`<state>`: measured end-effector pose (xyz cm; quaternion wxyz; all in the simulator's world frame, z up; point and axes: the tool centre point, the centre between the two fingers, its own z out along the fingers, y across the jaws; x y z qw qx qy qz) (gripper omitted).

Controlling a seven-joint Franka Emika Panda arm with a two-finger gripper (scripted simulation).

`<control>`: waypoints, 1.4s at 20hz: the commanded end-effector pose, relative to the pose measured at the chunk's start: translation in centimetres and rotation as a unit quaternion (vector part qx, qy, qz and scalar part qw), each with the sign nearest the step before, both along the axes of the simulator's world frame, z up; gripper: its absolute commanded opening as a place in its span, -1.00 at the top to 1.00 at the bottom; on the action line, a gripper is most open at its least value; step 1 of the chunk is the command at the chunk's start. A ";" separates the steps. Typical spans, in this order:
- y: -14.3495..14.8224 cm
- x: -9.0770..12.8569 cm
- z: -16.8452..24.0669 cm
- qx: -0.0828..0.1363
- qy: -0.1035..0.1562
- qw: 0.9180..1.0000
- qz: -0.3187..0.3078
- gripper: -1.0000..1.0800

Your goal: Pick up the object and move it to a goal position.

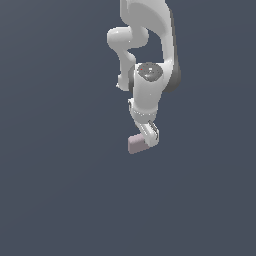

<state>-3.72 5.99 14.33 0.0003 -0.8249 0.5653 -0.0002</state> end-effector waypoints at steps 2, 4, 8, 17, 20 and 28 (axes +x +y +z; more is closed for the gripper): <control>0.0 -0.1 -0.9 0.000 0.000 1.000 -0.001 -0.92; 0.0 -0.1 -1.9 0.000 0.000 1.000 -0.001 -0.92; 0.0 -0.1 -3.8 0.000 0.000 1.000 -0.002 -0.92; 0.0 0.0 -4.8 0.000 0.000 1.000 -0.002 1.00; 0.0 0.0 -4.8 0.000 0.000 1.000 -0.002 1.00; 0.1 -0.1 -4.5 0.000 0.000 1.000 -0.002 1.00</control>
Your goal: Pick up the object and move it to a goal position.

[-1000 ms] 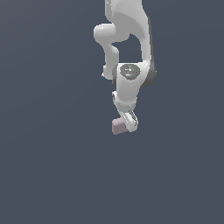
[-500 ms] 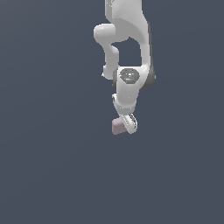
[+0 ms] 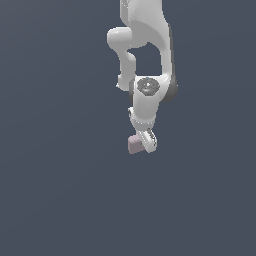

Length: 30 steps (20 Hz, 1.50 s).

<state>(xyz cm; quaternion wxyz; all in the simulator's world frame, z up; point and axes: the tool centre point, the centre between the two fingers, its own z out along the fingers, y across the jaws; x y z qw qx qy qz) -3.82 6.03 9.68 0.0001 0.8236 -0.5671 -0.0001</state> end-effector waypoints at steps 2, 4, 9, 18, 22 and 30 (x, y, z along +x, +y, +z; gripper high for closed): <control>0.3 -0.1 0.5 0.000 0.000 1.000 0.000 1.00; 0.6 -0.3 1.1 0.000 0.000 1.000 0.000 1.00; 1.8 -1.2 3.5 0.000 0.000 1.000 0.000 1.00; 5.6 -3.6 11.2 -0.001 -0.001 1.000 0.000 1.00; 7.6 -4.8 15.1 -0.001 -0.001 1.000 0.000 1.00; 10.7 -6.6 21.2 -0.001 -0.001 1.000 0.000 1.00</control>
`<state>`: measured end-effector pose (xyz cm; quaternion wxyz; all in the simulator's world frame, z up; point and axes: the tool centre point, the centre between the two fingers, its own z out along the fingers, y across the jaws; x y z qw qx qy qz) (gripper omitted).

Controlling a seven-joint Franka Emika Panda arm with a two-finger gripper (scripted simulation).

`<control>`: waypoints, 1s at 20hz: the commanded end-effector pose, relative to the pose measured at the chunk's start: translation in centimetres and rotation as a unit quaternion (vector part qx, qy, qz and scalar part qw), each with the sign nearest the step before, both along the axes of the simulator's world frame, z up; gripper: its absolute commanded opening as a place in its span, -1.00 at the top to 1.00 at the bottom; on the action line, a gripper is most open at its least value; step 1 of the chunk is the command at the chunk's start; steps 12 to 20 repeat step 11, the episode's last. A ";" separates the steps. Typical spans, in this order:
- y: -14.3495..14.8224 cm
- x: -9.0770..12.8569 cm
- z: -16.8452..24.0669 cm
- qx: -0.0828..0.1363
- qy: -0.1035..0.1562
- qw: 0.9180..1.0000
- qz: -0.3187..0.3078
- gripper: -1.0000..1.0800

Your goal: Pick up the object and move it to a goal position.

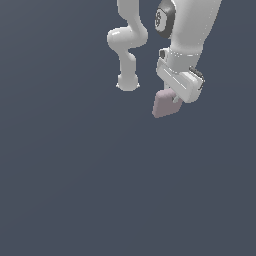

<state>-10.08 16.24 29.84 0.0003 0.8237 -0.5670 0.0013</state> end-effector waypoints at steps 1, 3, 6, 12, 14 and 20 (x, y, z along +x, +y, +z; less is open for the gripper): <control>0.8 -0.5 1.5 0.000 0.001 1.000 0.000 1.00; 1.3 -0.7 2.4 0.000 0.001 1.000 0.000 1.00; 1.8 -0.9 3.3 0.000 0.001 1.000 0.000 1.00; 2.1 -0.9 3.8 0.001 0.001 1.000 0.000 1.00; 2.1 -0.9 3.8 0.001 0.001 1.000 0.000 1.00; 2.1 -0.9 3.8 0.001 0.001 1.000 0.000 1.00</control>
